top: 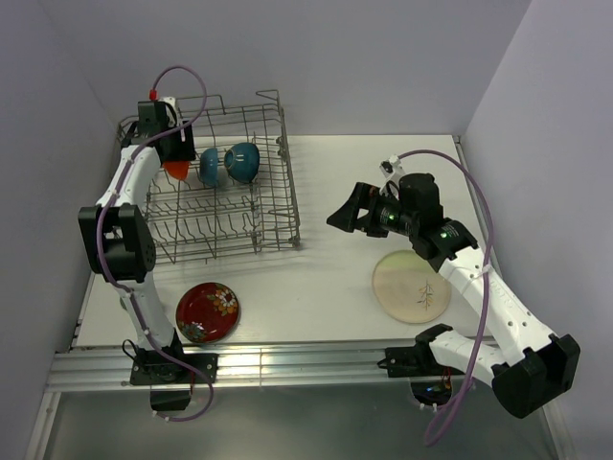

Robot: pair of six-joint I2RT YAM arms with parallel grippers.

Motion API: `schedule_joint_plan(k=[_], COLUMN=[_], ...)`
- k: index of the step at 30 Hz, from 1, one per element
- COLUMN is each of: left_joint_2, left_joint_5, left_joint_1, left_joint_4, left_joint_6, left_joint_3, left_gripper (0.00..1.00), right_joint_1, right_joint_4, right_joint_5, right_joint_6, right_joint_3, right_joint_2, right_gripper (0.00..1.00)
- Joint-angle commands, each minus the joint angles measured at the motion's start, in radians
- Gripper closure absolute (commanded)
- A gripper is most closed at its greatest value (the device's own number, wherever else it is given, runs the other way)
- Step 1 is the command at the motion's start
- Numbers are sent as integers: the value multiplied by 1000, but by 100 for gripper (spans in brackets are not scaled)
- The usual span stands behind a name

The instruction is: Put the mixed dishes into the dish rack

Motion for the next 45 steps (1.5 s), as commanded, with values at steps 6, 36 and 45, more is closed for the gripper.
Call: schedule_joint_plan(k=[6,36,45], left_joint_2=[-66,-1184,-1236], left_joint_5=[-82,311,327], left_joint_1=[13,13,13], left_joint_4=[21,-33,-83], left_joint_6=[-61,-640,-626], left_joint_3=[16,-564,-635], left_gripper=[4,6,6], right_joint_1=[-9,770,775], right_joint_4=[37,851,1199], right_joint_5=[-22,275,225], right_joint_6=[-19,483,609], right_joint_3=[-3,-348,-329], right_joint_2=[14,399,677], right_gripper=[3,19,29])
